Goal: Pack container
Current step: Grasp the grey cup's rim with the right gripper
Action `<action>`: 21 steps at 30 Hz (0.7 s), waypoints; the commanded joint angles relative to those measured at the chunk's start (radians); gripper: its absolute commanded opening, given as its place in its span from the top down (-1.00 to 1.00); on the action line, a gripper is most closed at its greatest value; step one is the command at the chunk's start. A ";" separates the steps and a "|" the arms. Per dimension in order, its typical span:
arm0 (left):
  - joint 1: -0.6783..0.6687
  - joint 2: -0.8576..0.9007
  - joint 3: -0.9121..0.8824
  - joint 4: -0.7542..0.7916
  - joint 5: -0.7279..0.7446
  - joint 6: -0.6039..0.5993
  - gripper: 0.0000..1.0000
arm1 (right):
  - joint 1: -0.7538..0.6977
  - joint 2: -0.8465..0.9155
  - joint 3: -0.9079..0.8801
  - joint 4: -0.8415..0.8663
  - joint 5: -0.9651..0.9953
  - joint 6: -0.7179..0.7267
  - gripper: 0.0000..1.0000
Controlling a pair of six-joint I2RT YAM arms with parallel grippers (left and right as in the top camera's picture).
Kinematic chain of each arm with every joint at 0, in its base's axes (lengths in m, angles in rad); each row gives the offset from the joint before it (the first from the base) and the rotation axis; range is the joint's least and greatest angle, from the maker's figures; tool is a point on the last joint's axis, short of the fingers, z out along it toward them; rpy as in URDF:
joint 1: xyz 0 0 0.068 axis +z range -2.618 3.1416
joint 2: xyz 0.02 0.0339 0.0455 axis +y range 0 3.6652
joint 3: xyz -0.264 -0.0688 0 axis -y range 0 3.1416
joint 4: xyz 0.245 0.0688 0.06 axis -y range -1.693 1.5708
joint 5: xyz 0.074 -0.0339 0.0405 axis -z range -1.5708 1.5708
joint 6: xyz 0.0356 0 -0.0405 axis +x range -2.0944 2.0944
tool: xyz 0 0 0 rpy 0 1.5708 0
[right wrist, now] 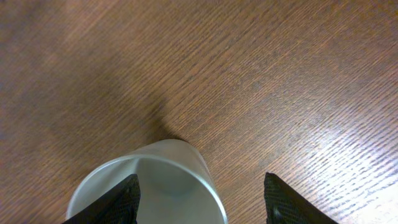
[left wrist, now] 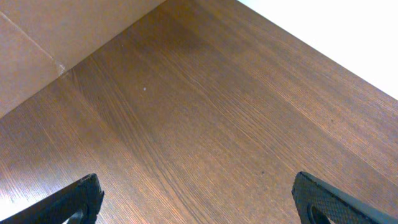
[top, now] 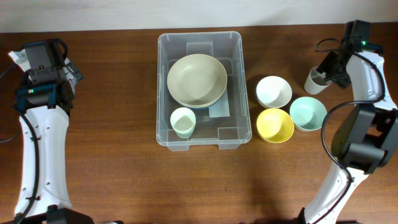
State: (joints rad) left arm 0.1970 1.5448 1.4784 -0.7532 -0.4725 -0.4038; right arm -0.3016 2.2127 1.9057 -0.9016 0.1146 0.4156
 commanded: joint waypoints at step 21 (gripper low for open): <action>0.004 -0.002 0.011 0.000 -0.014 0.008 -0.99 | -0.008 0.096 0.011 0.001 -0.009 0.012 0.93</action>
State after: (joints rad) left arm 0.1970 1.5448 1.4784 -0.7532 -0.4725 -0.4038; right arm -0.3016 2.2978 1.9057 -0.9001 0.1043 0.4206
